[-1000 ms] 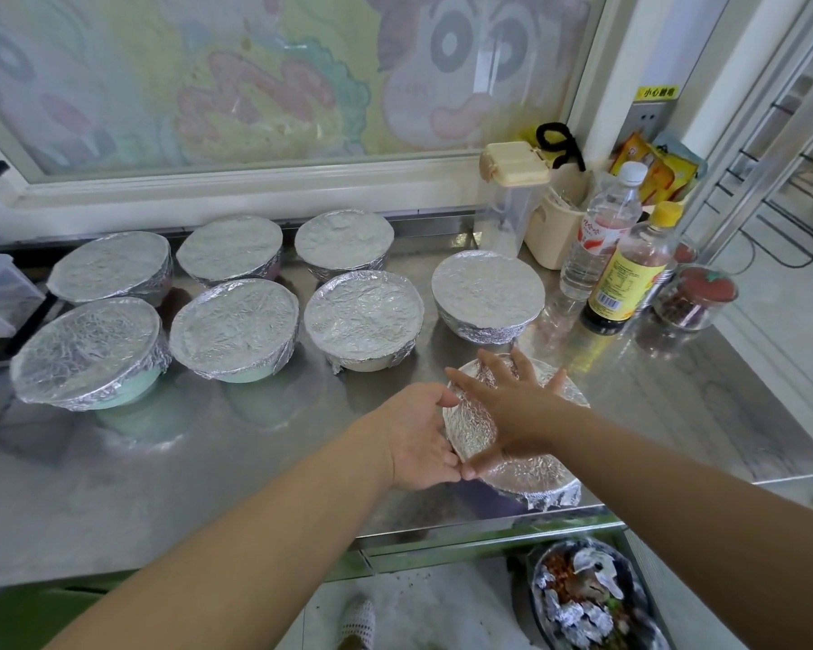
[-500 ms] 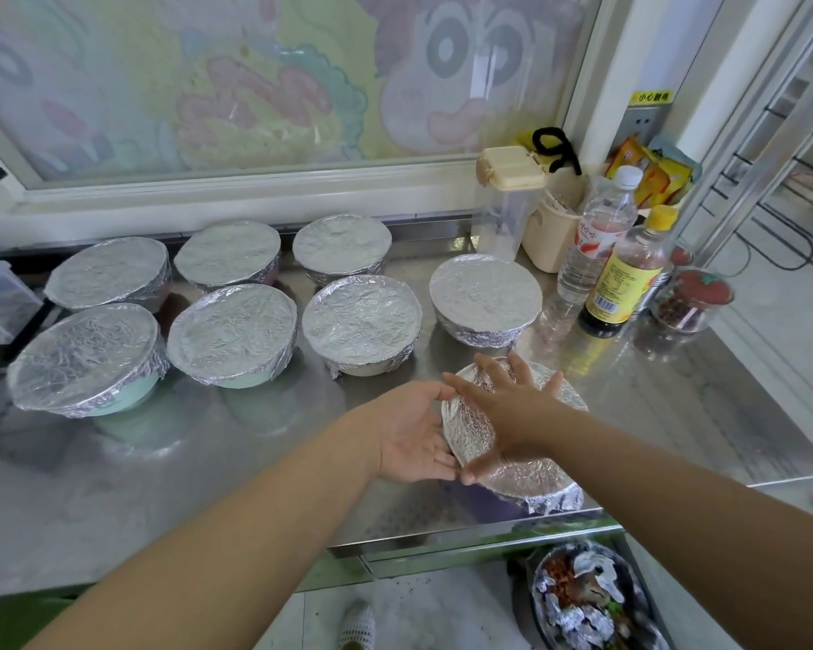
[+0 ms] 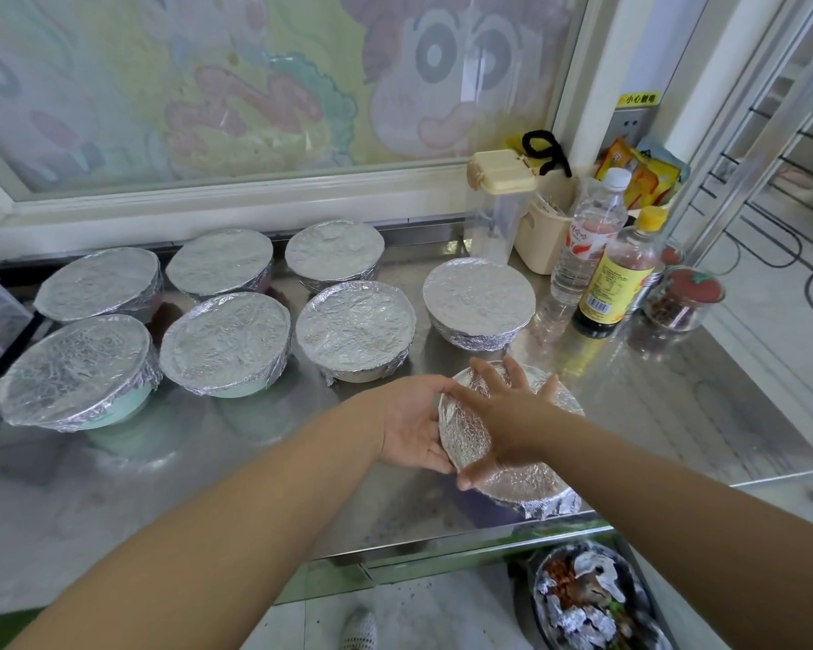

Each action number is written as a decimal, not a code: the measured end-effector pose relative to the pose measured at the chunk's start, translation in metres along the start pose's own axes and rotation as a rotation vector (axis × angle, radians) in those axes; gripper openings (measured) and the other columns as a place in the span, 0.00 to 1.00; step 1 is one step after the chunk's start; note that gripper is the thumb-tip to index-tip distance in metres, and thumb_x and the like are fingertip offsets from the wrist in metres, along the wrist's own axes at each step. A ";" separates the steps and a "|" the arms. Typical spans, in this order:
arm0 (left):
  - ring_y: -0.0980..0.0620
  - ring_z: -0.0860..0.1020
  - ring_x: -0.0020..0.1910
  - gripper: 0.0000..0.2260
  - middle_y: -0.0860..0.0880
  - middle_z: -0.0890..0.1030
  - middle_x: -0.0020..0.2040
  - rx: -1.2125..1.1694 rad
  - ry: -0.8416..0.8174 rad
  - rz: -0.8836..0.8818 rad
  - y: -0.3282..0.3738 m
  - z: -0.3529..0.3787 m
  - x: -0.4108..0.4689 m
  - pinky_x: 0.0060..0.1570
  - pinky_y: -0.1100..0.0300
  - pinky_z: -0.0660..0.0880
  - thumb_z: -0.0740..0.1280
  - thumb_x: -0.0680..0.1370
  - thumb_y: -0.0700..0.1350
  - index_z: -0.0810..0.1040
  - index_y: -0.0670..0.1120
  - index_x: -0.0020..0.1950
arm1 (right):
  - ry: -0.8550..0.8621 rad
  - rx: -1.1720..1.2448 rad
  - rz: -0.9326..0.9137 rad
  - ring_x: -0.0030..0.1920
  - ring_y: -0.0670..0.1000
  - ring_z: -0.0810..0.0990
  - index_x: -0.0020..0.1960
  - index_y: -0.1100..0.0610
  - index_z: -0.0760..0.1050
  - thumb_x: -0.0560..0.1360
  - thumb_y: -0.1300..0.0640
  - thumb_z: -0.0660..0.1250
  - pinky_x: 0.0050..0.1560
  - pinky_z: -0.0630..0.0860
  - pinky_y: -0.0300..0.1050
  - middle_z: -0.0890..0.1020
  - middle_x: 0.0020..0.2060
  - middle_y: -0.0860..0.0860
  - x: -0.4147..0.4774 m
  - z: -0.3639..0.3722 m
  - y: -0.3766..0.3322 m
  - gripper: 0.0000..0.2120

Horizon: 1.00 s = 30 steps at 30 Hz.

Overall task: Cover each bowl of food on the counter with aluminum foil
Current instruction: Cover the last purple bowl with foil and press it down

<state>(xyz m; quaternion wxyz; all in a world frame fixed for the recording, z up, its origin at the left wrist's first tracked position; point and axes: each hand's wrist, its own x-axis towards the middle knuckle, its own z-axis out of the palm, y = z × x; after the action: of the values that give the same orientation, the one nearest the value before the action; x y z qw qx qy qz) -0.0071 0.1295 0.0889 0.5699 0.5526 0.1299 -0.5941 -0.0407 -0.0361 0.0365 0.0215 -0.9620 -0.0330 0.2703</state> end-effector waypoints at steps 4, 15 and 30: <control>0.37 0.78 0.58 0.24 0.35 0.80 0.56 -0.064 -0.013 -0.013 0.001 -0.003 0.001 0.54 0.47 0.74 0.58 0.83 0.55 0.72 0.34 0.62 | 0.026 0.013 0.031 0.78 0.66 0.31 0.77 0.32 0.33 0.55 0.21 0.71 0.64 0.40 0.88 0.34 0.81 0.49 -0.001 0.003 -0.002 0.65; 0.43 0.73 0.68 0.21 0.41 0.69 0.72 -0.627 0.202 0.449 -0.027 -0.008 0.034 0.59 0.51 0.76 0.62 0.83 0.44 0.67 0.40 0.75 | 0.066 0.115 0.151 0.76 0.67 0.28 0.76 0.34 0.25 0.54 0.15 0.62 0.66 0.37 0.84 0.25 0.76 0.54 -0.003 -0.002 0.015 0.65; 0.50 0.63 0.77 0.29 0.47 0.66 0.77 -0.358 0.296 0.466 -0.096 0.021 0.072 0.77 0.47 0.56 0.62 0.77 0.54 0.65 0.47 0.77 | -0.033 0.120 0.072 0.78 0.68 0.32 0.77 0.31 0.31 0.53 0.18 0.67 0.65 0.43 0.86 0.31 0.80 0.47 -0.003 -0.004 0.020 0.65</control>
<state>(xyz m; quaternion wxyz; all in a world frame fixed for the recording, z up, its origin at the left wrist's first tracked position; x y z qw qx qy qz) -0.0781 0.1047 -0.0074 0.7536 0.5386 0.1838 -0.3289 -0.0403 -0.0561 0.0401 0.0688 -0.9549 0.0176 0.2882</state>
